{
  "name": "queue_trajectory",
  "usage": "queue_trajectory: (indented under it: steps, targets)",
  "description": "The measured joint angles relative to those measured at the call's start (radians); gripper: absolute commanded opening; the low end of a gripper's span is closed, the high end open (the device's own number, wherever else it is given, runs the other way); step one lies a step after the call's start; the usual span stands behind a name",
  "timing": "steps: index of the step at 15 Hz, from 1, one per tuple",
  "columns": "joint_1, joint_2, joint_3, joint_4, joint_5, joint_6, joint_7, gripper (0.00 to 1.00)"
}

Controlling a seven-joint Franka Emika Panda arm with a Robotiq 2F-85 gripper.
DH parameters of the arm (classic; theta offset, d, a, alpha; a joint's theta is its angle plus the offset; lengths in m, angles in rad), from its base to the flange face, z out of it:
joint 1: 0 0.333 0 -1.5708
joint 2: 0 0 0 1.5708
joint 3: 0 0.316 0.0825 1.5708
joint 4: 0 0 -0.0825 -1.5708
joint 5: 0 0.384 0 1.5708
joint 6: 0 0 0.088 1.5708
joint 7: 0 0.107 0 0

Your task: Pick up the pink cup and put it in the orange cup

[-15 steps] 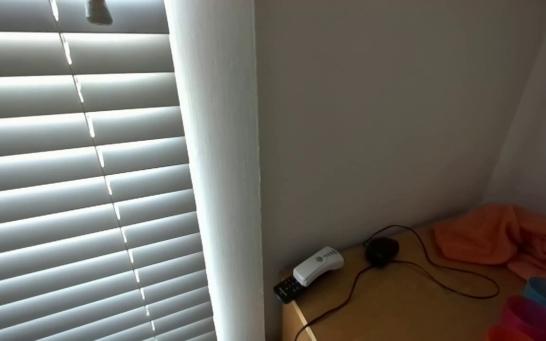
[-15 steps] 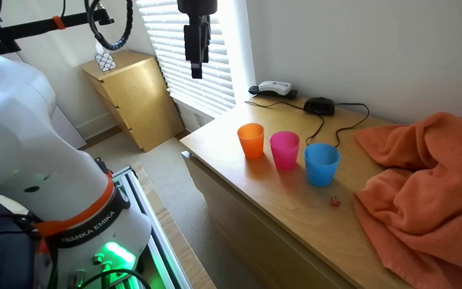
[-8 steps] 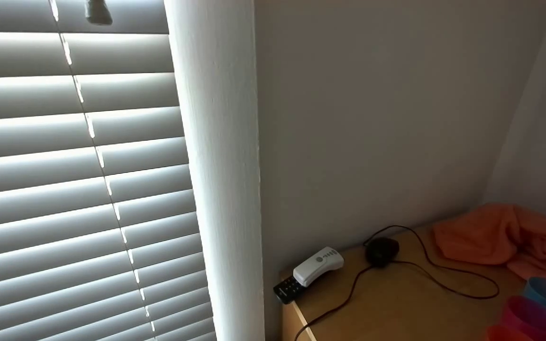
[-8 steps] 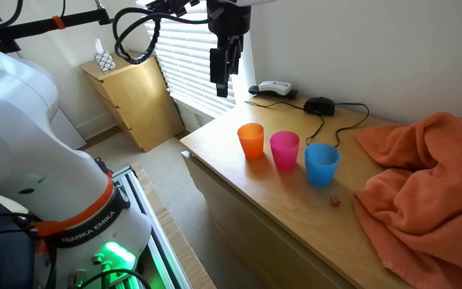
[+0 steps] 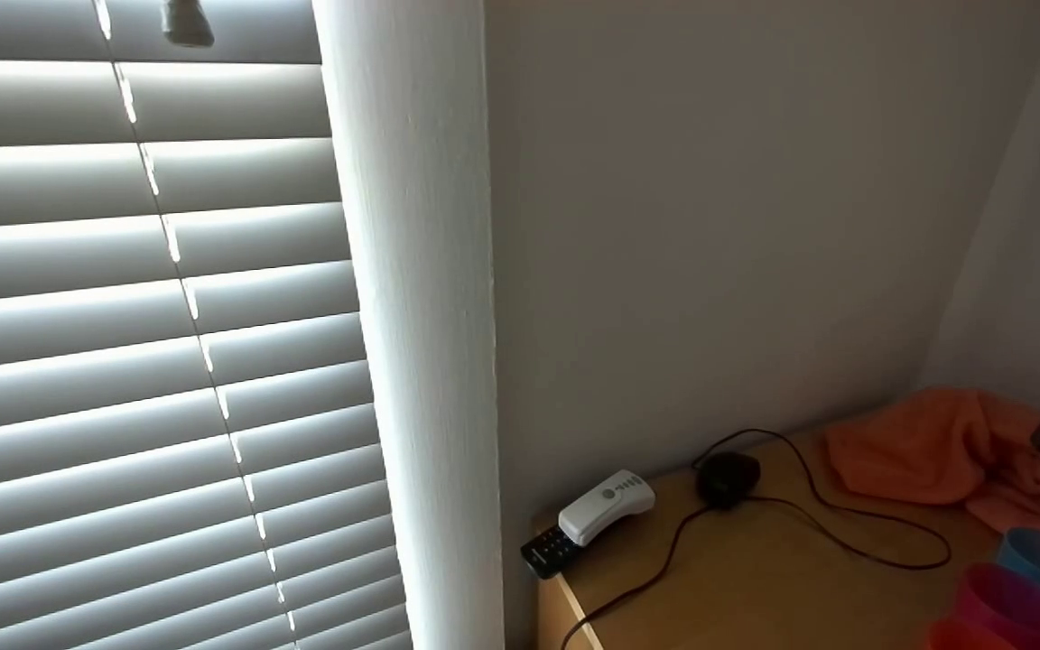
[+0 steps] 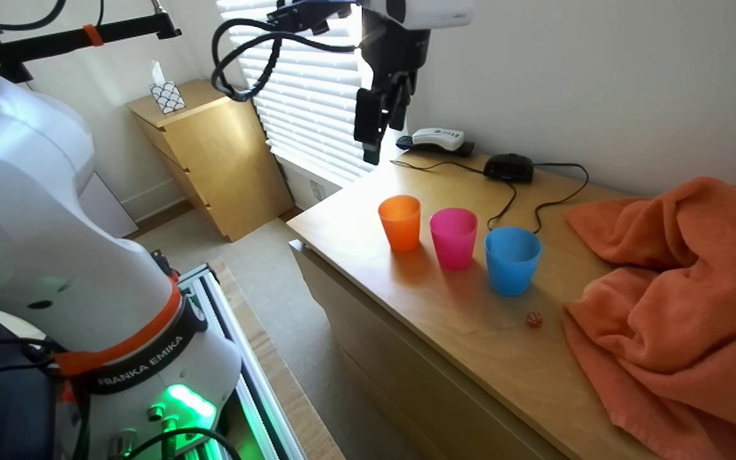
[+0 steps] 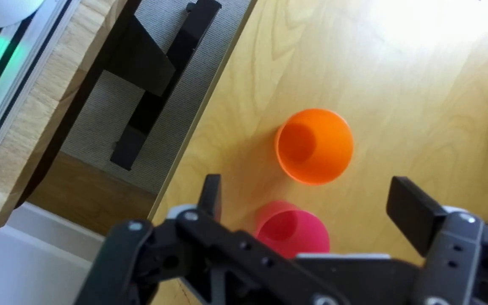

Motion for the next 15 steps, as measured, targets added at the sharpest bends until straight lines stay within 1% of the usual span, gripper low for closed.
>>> queue_trajectory:
  steps: [4, 8, 15]
  targets:
    - [-0.002, 0.166, -0.049, 0.084, 0.021, 0.048, 0.01, 1.0]
    - [0.007, 0.313, -0.074, 0.169, 0.064, 0.059, 0.005, 1.0]
    - [0.029, 0.486, -0.088, 0.275, 0.116, 0.06, -0.041, 1.0]
